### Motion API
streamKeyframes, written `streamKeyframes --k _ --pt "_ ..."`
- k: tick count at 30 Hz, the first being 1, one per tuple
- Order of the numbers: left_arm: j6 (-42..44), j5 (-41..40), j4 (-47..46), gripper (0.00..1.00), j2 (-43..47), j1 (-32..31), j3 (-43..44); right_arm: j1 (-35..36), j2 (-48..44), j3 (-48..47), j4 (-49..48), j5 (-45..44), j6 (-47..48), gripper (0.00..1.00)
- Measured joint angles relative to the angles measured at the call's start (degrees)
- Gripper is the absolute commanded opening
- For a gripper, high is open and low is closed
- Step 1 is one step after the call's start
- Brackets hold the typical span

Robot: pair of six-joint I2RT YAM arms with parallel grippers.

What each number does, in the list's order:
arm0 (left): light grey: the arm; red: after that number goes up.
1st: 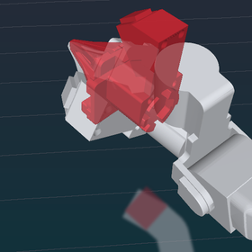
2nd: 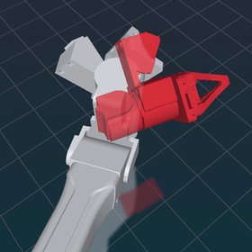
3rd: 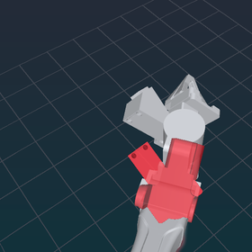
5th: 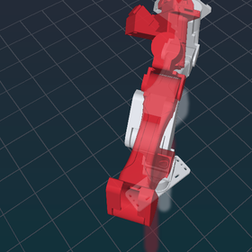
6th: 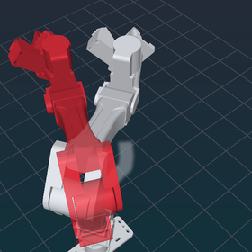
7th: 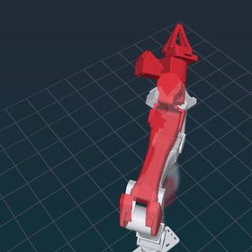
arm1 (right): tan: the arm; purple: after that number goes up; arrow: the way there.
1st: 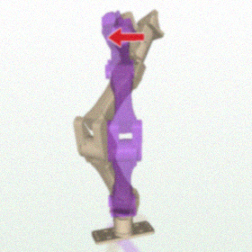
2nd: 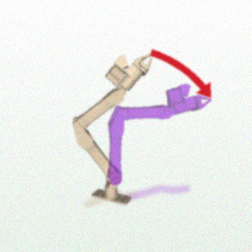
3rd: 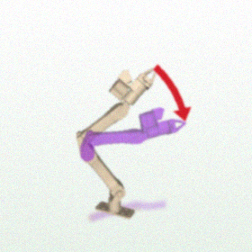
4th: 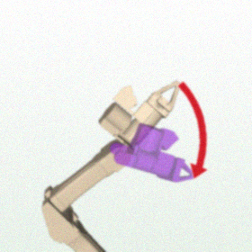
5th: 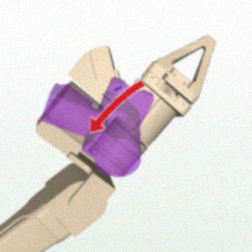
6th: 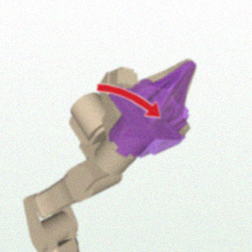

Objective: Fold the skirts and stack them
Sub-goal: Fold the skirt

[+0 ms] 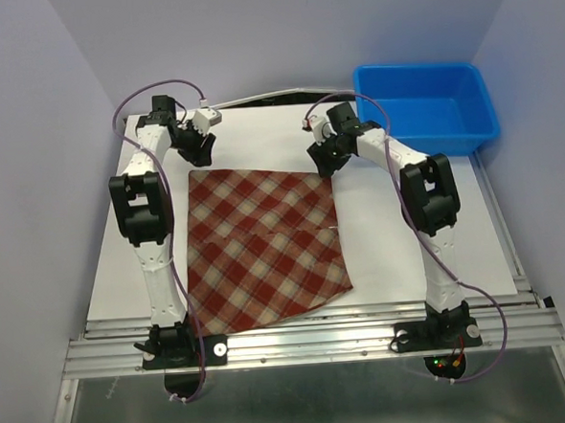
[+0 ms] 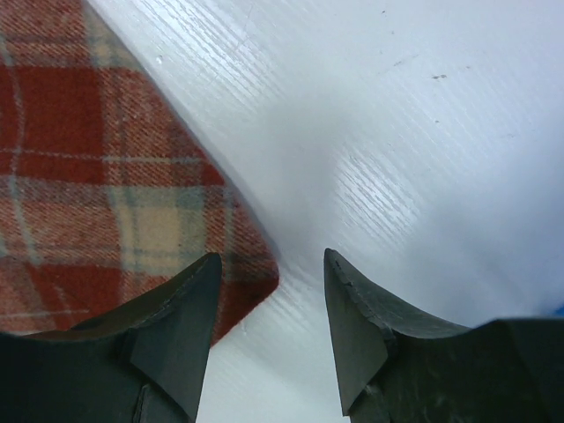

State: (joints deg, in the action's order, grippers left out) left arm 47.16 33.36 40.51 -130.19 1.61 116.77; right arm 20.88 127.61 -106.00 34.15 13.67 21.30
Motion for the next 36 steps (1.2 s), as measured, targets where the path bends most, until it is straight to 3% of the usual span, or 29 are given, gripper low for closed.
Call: streamKeyframes --k 4,9,15,17,18,21,24,28,36 --pt "1.3 -0.4 0.8 0.59 -1.6 0.0 0.0 -0.2 1.9 0.0 -0.3 1.8 1.1 0.55" --pt "3.1 -1.2 2.4 0.59 -3.7 0.3 0.0 -0.2 3.6 0.1 -0.7 4.3 2.8 0.46" --pt "4.6 -3.5 3.5 0.50 -5.5 1.2 0.0 -0.2 3.7 0.1 -0.5 5.7 4.2 0.38" --pt "5.2 -3.5 3.3 0.46 -6.3 1.5 0.0 -0.2 3.7 0.1 -0.5 6.1 4.7 0.28" --pt "5.3 -3.7 3.2 0.39 -6.4 1.6 0.2 -0.2 3.7 0.1 -0.4 6.3 5.2 0.23" --pt "5.8 -3.7 3.3 0.30 -6.4 1.9 0.4 -0.2 3.8 0.1 -0.1 7.0 6.2 0.01" --pt "6.4 -3.5 3.4 0.21 -6.5 2.1 0.4 -0.2 3.8 0.1 -0.1 7.4 6.7 0.01" --pt "6.4 -3.1 4.3 0.00 -6.5 2.2 0.9 -0.2 3.8 0.0 0.0 7.4 6.8 0.01" --pt "2.8 -2.3 4.0 0.00 -6.6 3.3 4.8 -0.3 3.2 0.0 -0.5 3.4 4.9 0.01"
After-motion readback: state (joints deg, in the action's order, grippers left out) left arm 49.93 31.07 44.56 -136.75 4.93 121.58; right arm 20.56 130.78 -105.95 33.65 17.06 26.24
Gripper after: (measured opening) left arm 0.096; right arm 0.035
